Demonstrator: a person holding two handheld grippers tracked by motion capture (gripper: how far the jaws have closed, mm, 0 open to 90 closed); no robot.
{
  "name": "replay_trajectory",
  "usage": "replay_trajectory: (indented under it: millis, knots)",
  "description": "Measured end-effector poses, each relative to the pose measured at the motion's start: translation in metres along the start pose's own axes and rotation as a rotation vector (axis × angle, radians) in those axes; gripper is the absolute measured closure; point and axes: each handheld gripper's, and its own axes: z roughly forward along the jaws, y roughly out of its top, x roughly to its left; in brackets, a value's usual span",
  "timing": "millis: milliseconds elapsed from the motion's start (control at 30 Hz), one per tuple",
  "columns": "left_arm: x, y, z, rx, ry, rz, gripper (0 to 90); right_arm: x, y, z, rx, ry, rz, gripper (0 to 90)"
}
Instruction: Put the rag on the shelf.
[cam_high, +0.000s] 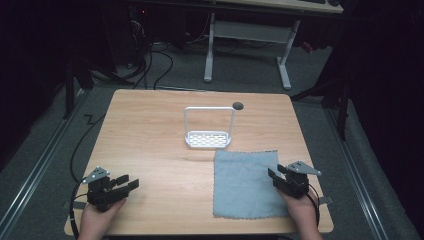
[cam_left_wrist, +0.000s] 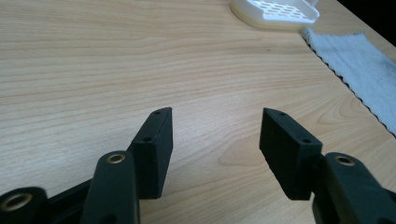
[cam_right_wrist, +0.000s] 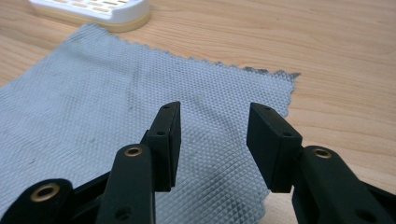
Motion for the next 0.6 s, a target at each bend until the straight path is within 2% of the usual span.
replay_trajectory:
  millis: [167,400,467,500,533,600]
  knots:
    - [-0.006,0.0,0.003,0.016,0.005,0.035,45.3,0.002,-0.001,-0.001,0.006,0.008,-0.007,55.4]
    - [-0.004,-0.001,0.004,0.02,0.0,0.033,45.6,0.002,-0.003,0.001,0.023,0.009,-0.003,57.5]
    - [-0.004,-0.001,0.003,0.012,-0.002,0.027,46.3,0.002,-0.005,0.001,0.032,0.013,-0.009,64.9]
    - [-0.005,-0.002,0.002,0.004,-0.006,0.024,50.8,0.002,-0.009,0.001,0.05,0.005,-0.009,76.8]
    - [-0.005,-0.002,0.002,0.004,-0.006,0.024,52.8,0.002,-0.009,0.001,0.05,0.005,-0.009,76.8]
    - [-0.007,-0.002,0.001,0.003,0.0,0.042,55.4,0.001,-0.011,0.0,0.063,0.003,-0.006,84.9]
